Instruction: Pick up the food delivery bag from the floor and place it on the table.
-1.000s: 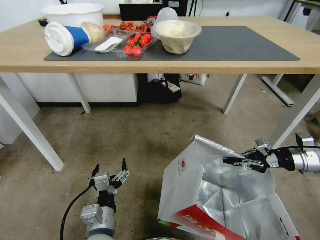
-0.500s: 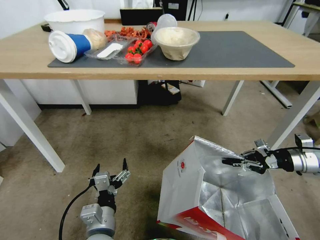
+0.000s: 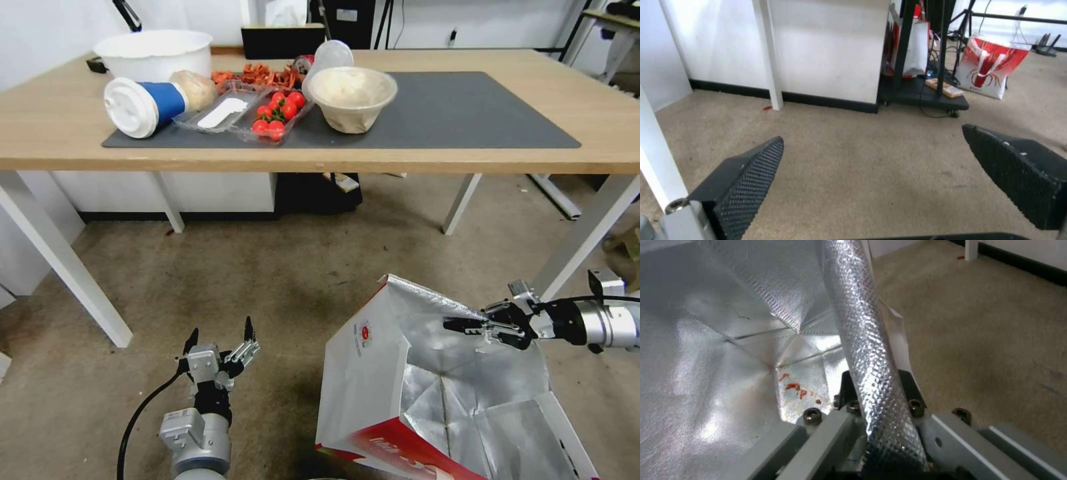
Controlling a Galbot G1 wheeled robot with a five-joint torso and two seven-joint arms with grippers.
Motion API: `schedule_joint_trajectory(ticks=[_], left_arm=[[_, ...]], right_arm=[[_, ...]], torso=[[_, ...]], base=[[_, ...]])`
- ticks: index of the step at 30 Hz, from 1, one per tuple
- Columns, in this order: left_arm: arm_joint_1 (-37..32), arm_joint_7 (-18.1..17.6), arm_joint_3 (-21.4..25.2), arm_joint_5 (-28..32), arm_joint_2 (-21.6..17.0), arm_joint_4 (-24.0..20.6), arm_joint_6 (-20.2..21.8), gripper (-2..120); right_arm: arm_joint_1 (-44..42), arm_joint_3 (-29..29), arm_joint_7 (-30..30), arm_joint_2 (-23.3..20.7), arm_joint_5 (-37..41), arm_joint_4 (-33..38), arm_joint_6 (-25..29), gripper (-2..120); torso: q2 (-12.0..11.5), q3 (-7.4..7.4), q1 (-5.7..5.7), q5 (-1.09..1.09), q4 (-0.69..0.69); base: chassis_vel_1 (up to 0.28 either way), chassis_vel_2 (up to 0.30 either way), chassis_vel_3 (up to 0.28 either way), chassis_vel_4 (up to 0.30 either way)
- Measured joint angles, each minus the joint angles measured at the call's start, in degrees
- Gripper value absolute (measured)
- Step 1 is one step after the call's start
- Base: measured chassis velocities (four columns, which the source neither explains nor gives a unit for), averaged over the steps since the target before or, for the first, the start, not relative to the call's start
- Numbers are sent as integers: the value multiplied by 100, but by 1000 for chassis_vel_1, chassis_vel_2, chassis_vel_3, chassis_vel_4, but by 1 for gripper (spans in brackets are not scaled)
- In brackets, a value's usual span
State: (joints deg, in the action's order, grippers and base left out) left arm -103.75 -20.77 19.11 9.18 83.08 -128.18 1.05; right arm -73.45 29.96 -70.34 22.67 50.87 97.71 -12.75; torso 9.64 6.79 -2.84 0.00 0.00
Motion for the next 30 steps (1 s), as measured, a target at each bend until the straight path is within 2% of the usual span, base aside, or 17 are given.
schedule_joint_trajectory(ticks=[15, 30], left_arm=[[4, -19, -6, -27, 8, 5, -35, 100], [13, -25, -5, -35, 5, 28, -34, 100]], right_arm=[[-30, 21, -6, 8, -32, 30, 10, 0], [-32, 28, -30, -10, -37, 16, 13, 0]], torso=[[378, 302, -76, 0, 0], [707, 540, -169, 0, 0]], base=[[0, 0, 0, 0], [0, 0, 0, 0]])
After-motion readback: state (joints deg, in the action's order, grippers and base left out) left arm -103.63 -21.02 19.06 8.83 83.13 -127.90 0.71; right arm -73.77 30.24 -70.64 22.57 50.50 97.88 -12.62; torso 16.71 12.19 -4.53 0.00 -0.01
